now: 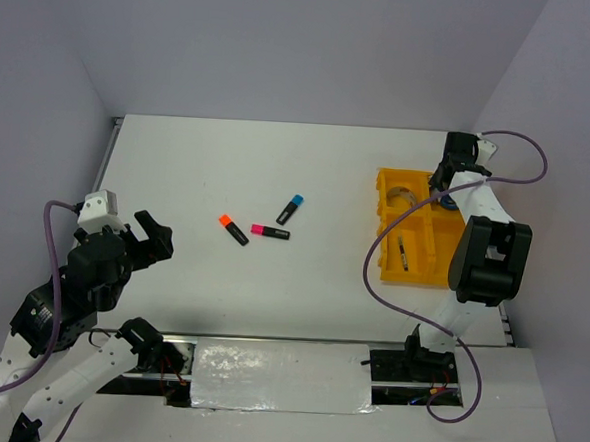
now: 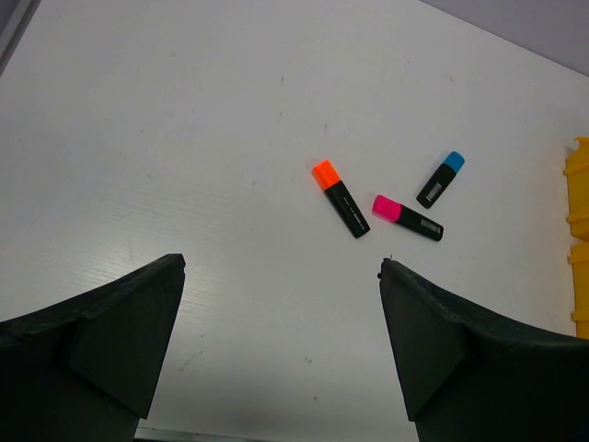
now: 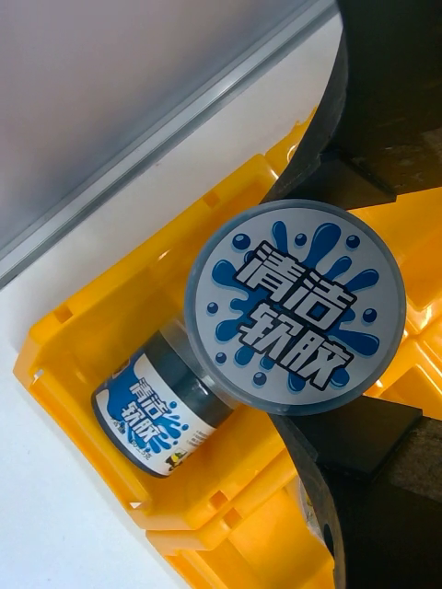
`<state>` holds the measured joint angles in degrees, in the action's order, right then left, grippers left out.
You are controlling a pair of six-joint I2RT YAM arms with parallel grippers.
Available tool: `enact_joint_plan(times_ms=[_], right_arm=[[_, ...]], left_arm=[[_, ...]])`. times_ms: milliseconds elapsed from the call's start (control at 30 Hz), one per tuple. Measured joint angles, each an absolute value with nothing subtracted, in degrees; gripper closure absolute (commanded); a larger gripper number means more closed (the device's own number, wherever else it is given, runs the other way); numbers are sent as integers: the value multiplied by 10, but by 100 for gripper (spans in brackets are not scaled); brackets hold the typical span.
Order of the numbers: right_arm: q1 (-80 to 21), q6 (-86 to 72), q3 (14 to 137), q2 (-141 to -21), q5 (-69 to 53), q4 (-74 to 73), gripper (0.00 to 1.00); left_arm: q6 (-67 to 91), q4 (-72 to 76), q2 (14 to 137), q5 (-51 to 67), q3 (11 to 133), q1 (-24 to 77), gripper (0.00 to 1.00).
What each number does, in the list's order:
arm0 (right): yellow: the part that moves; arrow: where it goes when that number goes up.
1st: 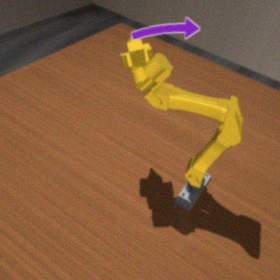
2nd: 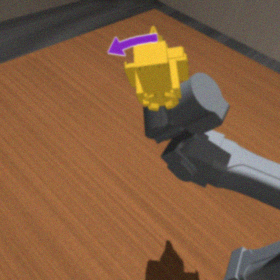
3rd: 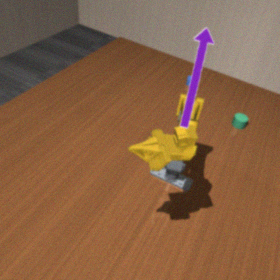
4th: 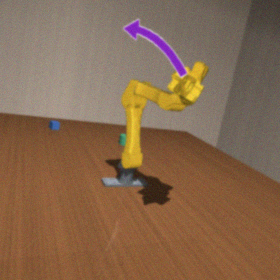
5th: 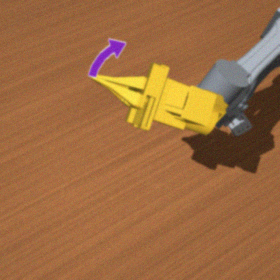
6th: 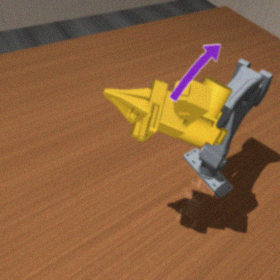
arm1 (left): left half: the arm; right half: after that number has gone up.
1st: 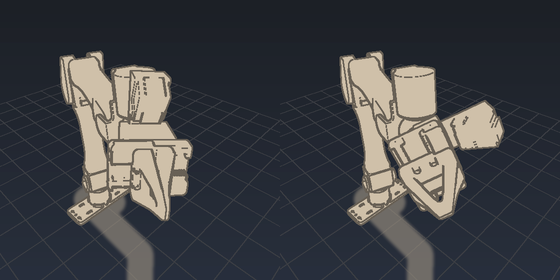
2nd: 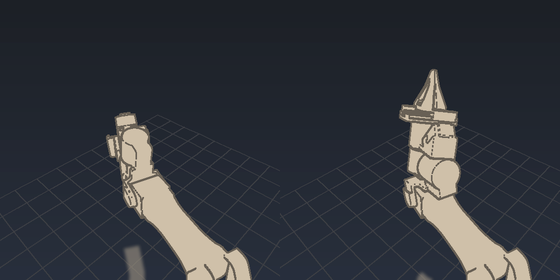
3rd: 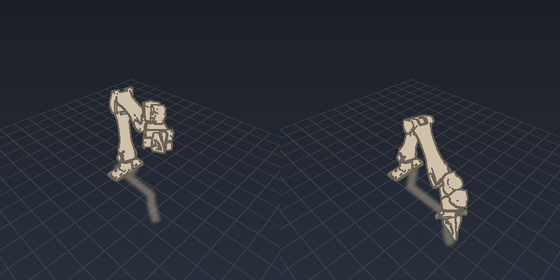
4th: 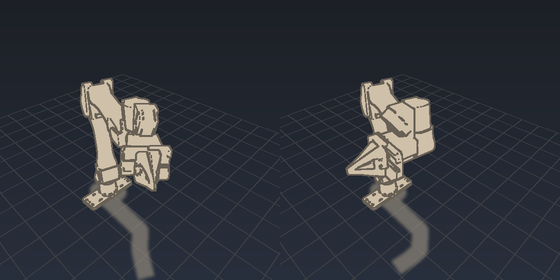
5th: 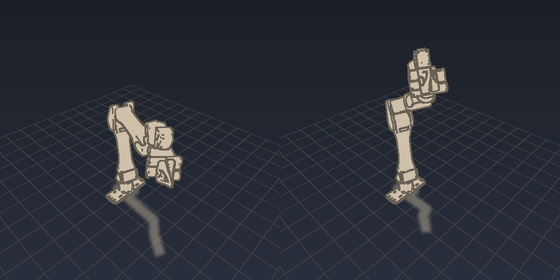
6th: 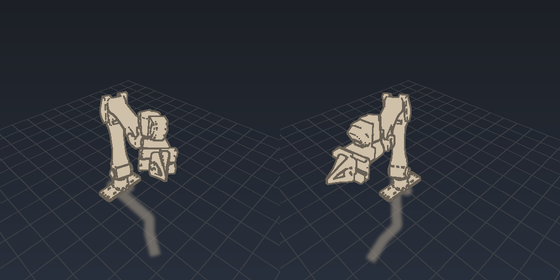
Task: Sort the stationery into containers
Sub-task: Place the stationery in the storage box.
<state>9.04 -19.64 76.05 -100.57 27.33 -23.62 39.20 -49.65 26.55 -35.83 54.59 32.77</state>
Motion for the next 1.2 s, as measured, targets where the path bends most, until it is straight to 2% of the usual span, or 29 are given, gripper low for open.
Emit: enact_joint_plan(times_ms=[633,833,933,967,1033,1067,1100,1133,1200], right_arm=[[90,-185,789,-1055,263,-255,78],[90,-181,807,-1069,258,-258,74],[90,-181,805,-1071,254,-251,62],[90,-181,802,-1071,253,-246,45],[90,-182,793,-1070,249,-235,33],[90,-183,787,-1070,246,-231,21],[90,-185,783,-1070,244,-227,16],[90,-185,780,-1070,244,-227,1],[90,-189,777,-1063,246,-222,0]], left_arm=[[392,-497,265,-359,546,328,1],[392,-497,265,-359,546,328,1],[392,-496,265,-359,546,328,1],[392,-496,265,-358,546,328,1],[392,-496,265,-358,546,328,1],[392,-496,265,-358,546,328,1],[392,-496,265,-358,546,328,1],[392,-496,265,-358,546,328,1],[392,-496,265,-358,546,328,1]])
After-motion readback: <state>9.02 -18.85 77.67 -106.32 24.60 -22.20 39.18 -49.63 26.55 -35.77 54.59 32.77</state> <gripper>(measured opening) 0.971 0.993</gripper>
